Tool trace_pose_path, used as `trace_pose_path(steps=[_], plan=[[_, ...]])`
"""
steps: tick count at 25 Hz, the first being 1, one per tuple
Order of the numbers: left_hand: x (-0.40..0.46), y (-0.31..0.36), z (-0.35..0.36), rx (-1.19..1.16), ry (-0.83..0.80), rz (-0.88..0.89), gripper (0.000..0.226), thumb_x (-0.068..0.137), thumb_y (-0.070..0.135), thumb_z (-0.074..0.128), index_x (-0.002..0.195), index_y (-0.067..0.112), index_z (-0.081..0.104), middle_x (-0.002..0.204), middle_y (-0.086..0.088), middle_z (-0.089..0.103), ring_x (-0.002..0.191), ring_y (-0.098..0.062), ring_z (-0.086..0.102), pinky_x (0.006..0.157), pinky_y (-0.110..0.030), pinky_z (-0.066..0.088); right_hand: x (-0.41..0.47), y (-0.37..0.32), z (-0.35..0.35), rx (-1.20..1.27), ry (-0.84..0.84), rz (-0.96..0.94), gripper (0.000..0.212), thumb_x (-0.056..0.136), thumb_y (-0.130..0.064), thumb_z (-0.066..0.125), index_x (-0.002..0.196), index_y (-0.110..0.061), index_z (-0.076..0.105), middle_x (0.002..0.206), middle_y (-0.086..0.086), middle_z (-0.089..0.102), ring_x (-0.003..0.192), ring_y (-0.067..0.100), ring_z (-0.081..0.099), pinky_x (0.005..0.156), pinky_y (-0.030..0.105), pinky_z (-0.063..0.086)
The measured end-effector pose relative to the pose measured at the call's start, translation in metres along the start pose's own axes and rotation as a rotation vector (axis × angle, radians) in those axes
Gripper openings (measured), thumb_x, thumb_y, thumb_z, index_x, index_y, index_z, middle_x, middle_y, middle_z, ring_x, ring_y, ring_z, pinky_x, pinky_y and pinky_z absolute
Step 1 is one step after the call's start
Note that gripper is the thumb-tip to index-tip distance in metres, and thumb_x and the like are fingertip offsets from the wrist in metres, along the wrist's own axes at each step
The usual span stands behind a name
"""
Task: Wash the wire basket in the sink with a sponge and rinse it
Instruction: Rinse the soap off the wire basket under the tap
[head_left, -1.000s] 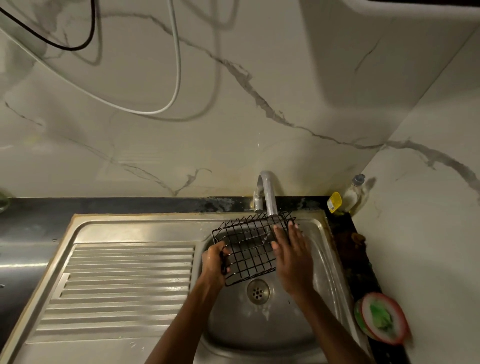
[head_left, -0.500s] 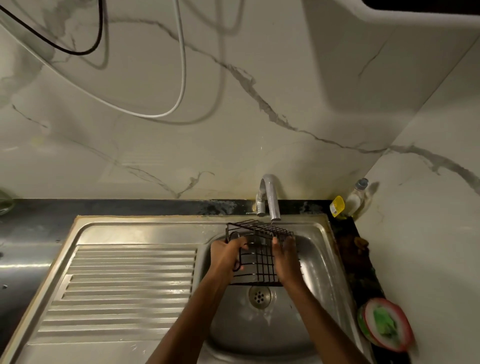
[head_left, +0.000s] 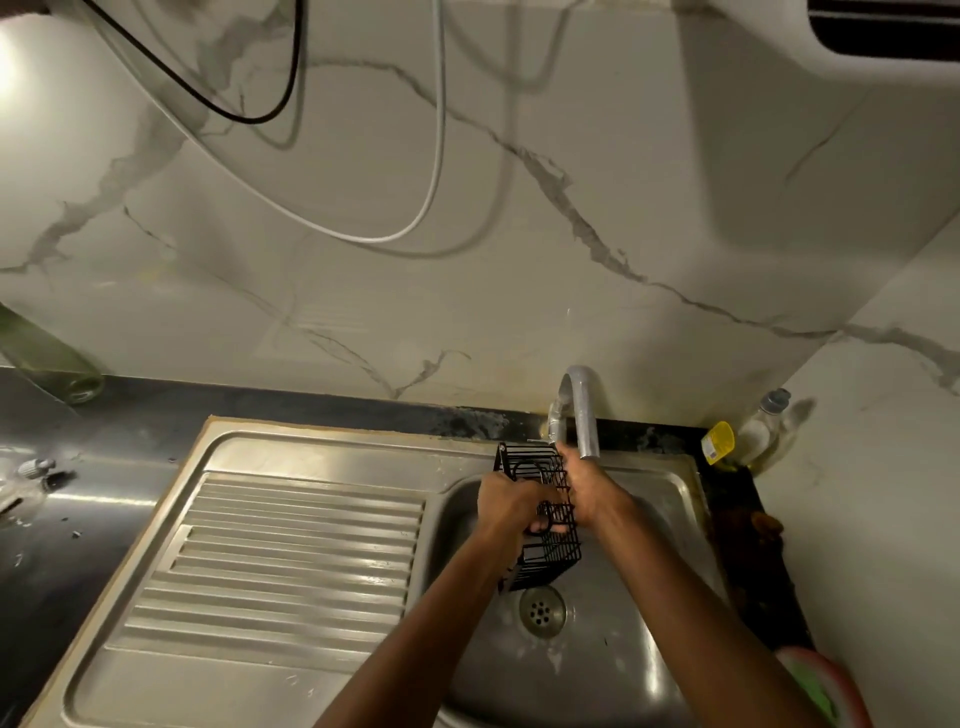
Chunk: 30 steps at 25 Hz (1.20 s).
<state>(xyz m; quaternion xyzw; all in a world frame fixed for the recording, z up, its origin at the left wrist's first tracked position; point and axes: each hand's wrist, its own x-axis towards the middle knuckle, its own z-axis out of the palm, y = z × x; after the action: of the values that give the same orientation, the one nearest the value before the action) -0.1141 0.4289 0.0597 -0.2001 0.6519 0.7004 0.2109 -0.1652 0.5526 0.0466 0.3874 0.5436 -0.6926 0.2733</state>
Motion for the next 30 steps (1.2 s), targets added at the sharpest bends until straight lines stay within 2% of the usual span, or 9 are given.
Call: trace_pose_path(steps=[3, 6, 8, 11, 14, 20, 23, 27, 30], plan=[[0.01, -0.006, 0.004, -0.029, -0.021, -0.068, 0.019, 0.073, -0.008, 0.079, 0.09, -0.006, 0.07, 0.06, -0.009, 0.068, 0.041, -0.016, 0.052, 0.074, -0.06, 0.062, 0.003, -0.001, -0.008, 0.002, -0.046, -0.014, 0.052, 0.096, -0.057, 0.053, 0.099, -0.007, 0.07, 0.083, 0.012, 0.072, 0.069, 0.029, 0.069, 0.057, 0.038, 0.058], [0.011, -0.002, 0.009, -0.058, 0.02, -0.094, 0.024, 0.078, -0.015, 0.073, 0.102, -0.016, 0.069, 0.075, -0.02, 0.074, 0.048, -0.019, 0.061, 0.048, -0.032, 0.056, -0.001, -0.002, -0.014, -0.068, -0.106, -0.03, 0.053, 0.099, -0.061, 0.04, 0.115, -0.016, 0.065, 0.105, 0.013, 0.071, 0.093, 0.03, 0.069, 0.064, 0.039, 0.056], [0.013, -0.003, 0.013, -0.093, 0.017, -0.13, 0.024, 0.08, -0.02, 0.069, 0.104, -0.017, 0.068, 0.084, -0.026, 0.077, 0.058, -0.026, 0.068, 0.043, -0.026, 0.051, 0.001, -0.003, -0.017, -0.099, -0.146, -0.024, 0.063, 0.097, -0.063, 0.04, 0.126, -0.011, 0.06, 0.122, 0.016, 0.068, 0.109, 0.035, 0.064, 0.082, 0.044, 0.054], [0.017, -0.011, 0.008, -0.1, 0.022, -0.117, 0.024, 0.079, -0.016, 0.072, 0.102, -0.007, 0.072, 0.088, -0.021, 0.079, 0.068, -0.031, 0.067, 0.043, -0.026, 0.047, 0.006, -0.009, -0.021, -0.141, -0.189, 0.016, 0.069, 0.085, -0.064, 0.056, 0.127, -0.009, 0.057, 0.113, 0.013, 0.068, 0.108, 0.034, 0.065, 0.092, 0.043, 0.05], [0.016, -0.015, 0.0, -0.136, 0.058, -0.094, 0.025, 0.076, -0.012, 0.072, 0.098, -0.003, 0.075, 0.088, -0.022, 0.079, 0.074, -0.034, 0.07, 0.043, -0.025, 0.042, 0.014, -0.016, -0.023, -0.237, -0.191, 0.009, 0.09, 0.073, -0.06, 0.072, 0.133, 0.004, 0.053, 0.109, 0.018, 0.065, 0.098, 0.031, 0.062, 0.088, 0.042, 0.052], [0.01, -0.015, 0.006, -0.221, 0.092, -0.089, 0.017, 0.085, -0.011, 0.063, 0.1, -0.007, 0.07, 0.077, -0.019, 0.076, 0.053, -0.02, 0.068, 0.042, -0.023, 0.04, 0.028, -0.021, -0.02, -0.262, -0.203, 0.021, 0.147, 0.04, -0.064, 0.091, 0.153, 0.004, 0.026, 0.153, 0.023, 0.037, 0.136, 0.035, 0.039, 0.119, 0.046, 0.03], [0.004, -0.015, 0.014, -0.214, 0.14, -0.082, 0.015, 0.084, -0.011, 0.064, 0.096, -0.007, 0.07, 0.078, -0.017, 0.075, 0.054, -0.021, 0.067, 0.043, -0.026, 0.043, 0.006, -0.014, -0.001, -0.31, -0.103, 0.051, 0.098, 0.086, -0.068, 0.058, 0.156, -0.009, 0.024, 0.161, 0.012, 0.028, 0.142, 0.03, 0.036, 0.105, 0.048, 0.039], [-0.01, -0.008, 0.009, -0.227, 0.151, -0.04, 0.022, 0.08, -0.013, 0.067, 0.098, -0.001, 0.071, 0.089, -0.017, 0.078, 0.065, -0.024, 0.07, 0.043, -0.023, 0.047, 0.032, 0.003, -0.003, -0.347, -0.083, 0.076, 0.062, 0.076, -0.071, 0.065, 0.096, -0.013, 0.076, 0.099, 0.009, 0.075, 0.094, 0.025, 0.066, 0.082, 0.039, 0.054], [-0.014, 0.003, 0.002, -0.293, 0.092, -0.026, 0.028, 0.079, -0.012, 0.068, 0.107, -0.01, 0.068, 0.089, -0.021, 0.078, 0.062, -0.026, 0.071, 0.037, -0.022, 0.04, 0.098, -0.006, -0.027, -0.298, -0.044, -0.044, 0.066, 0.075, -0.072, 0.067, 0.106, -0.015, 0.076, 0.093, 0.005, 0.075, 0.098, 0.028, 0.065, 0.084, 0.037, 0.052]])
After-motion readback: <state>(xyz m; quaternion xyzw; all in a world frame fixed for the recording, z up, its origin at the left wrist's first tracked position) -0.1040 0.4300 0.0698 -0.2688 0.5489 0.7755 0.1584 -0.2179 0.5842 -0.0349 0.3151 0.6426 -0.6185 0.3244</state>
